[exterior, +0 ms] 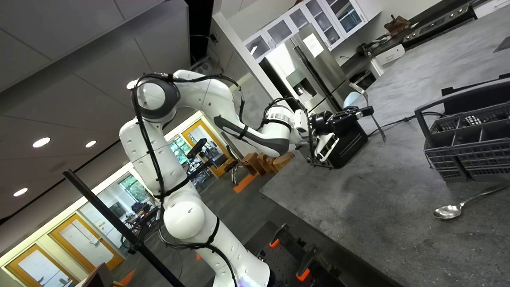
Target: Retrieve the fork from the table and position it in the left lower compartment of the black utensil holder
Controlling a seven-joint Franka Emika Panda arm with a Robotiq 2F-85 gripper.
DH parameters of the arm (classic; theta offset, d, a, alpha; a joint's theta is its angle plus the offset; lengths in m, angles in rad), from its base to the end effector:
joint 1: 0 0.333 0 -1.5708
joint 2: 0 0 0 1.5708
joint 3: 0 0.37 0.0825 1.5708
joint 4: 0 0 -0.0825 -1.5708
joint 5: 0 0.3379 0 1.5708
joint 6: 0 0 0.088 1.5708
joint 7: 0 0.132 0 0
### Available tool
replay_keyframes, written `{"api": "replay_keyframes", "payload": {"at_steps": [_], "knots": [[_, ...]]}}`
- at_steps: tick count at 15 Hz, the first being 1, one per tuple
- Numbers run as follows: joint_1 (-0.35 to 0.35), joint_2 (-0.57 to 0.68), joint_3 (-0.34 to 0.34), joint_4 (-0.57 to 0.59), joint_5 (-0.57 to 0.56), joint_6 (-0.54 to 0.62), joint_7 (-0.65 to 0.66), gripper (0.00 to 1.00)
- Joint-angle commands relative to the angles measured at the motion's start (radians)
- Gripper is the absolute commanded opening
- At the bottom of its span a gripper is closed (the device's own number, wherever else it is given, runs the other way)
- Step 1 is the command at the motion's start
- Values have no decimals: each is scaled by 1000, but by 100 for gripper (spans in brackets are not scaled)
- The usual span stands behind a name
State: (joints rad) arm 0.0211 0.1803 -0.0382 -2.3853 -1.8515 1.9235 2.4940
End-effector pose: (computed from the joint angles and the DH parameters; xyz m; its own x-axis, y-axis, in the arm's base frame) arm 0.4907 -0.0978 0.3510 0.1408 -0.0932 0.9856 -0.9094 -0.4056 0.0916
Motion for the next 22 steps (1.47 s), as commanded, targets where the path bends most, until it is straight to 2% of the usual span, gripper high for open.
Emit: {"api": "replay_keyframes", "payload": {"at_steps": [1, 4, 7, 14, 22], "knots": [[-57, 49, -7, 28, -148, 19, 91, 2], [-102, 82, -10, 51, -250, 53, 129, 2], [-134, 104, -6, 111, -276, 118, 105, 2], [-167, 177, -4, 200, -277, 194, 106, 2], [-180, 251, 3, 238, -274, 199, 106, 2]]}}
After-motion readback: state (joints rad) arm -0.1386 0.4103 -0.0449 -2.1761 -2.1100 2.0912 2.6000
